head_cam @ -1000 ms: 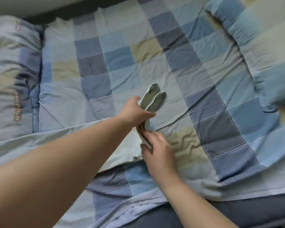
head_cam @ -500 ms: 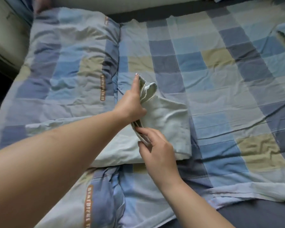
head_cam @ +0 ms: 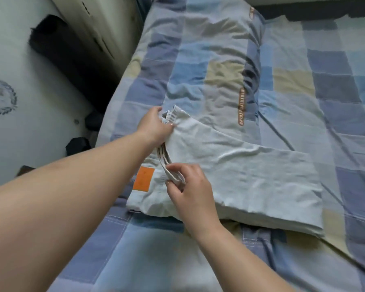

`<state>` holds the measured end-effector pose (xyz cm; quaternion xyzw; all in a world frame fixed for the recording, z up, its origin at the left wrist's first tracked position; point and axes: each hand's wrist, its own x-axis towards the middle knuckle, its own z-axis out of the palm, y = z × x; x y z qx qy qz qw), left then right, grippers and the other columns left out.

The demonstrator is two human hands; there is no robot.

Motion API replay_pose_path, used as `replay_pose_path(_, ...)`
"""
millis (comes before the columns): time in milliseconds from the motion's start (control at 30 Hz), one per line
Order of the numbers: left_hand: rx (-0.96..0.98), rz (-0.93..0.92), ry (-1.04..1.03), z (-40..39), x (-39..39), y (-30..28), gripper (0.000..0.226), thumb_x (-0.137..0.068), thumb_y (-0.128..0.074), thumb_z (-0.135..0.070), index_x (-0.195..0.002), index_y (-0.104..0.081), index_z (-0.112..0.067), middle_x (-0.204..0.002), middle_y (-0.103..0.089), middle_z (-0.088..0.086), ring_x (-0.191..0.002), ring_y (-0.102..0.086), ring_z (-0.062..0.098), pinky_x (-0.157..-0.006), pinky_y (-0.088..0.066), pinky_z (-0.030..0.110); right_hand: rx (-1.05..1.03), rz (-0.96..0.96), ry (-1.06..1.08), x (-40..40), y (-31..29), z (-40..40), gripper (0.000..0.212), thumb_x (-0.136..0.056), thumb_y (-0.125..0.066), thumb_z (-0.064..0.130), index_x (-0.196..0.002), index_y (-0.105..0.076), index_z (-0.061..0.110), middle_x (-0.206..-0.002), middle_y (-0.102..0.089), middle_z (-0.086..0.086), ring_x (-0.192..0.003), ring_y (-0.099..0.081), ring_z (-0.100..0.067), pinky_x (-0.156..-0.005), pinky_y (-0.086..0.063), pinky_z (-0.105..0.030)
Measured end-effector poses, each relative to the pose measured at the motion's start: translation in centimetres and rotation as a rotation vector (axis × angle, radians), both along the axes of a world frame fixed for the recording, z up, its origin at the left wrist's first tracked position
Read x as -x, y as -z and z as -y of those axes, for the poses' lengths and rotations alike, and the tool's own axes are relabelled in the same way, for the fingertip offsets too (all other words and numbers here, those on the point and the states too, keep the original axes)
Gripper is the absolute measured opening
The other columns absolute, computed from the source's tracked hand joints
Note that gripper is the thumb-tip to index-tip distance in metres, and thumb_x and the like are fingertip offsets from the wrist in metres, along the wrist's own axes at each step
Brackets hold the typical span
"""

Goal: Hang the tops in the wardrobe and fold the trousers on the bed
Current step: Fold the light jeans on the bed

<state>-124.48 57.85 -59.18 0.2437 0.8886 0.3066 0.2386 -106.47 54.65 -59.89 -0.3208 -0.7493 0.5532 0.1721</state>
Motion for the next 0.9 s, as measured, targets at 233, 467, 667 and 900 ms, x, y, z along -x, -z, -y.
replay_pose_path(233,0.079,0.069,-0.126,6.4,6.7,4.3,0.068,-0.089,-0.064,-0.019,-0.147,-0.029,-0.015,-0.128,-0.057,0.015,-0.116,-0.055,0.031,-0.101,-0.044,0.044,0.036,0.059,-0.161,6.7,3.8,5.3,0.038,-0.088,-0.061,0.018,-0.124,-0.057,0.026,-0.111,-0.047,0.011,-0.094,-0.047,0.005,-0.081,-0.032,0.000)
replay_pose_path(467,0.167,-0.326,0.067,8.4,4.6,7.6,0.055,-0.090,-0.058,-0.016,-0.142,-0.039,-0.014,-0.143,-0.041,0.013,-0.133,-0.034,0.032,-0.109,-0.026,0.039,-0.071,0.256,-0.202,4.8,7.8,2.5,0.046,-0.093,-0.055,0.024,-0.138,-0.046,0.022,-0.145,-0.038,0.004,-0.133,-0.034,-0.008,-0.105,-0.021,-0.012)
replay_pose_path(667,0.105,-0.465,0.725,4.7,-4.5,11.3,0.051,-0.092,-0.050,-0.018,-0.142,-0.041,-0.017,-0.153,-0.032,0.001,-0.145,-0.020,0.020,-0.117,-0.011,0.041,-0.385,0.616,-0.066,-0.2,11.9,-7.1,0.050,-0.096,-0.047,0.027,-0.145,-0.036,0.018,-0.157,-0.019,-0.005,-0.143,-0.017,-0.021,-0.114,-0.013,-0.029)
replay_pose_path(900,0.283,-0.598,0.901,-2.6,-10.5,18.3,0.065,-0.097,-0.033,-0.042,-0.153,-0.008,-0.022,-0.162,-0.002,0.003,-0.148,0.004,0.021,-0.115,0.009,0.051,-0.689,0.830,-0.178,-5.3,17.4,-14.3,0.066,-0.095,-0.037,0.045,-0.151,-0.011,0.021,-0.160,0.002,-0.001,-0.146,0.004,-0.016,-0.115,0.005,-0.044)
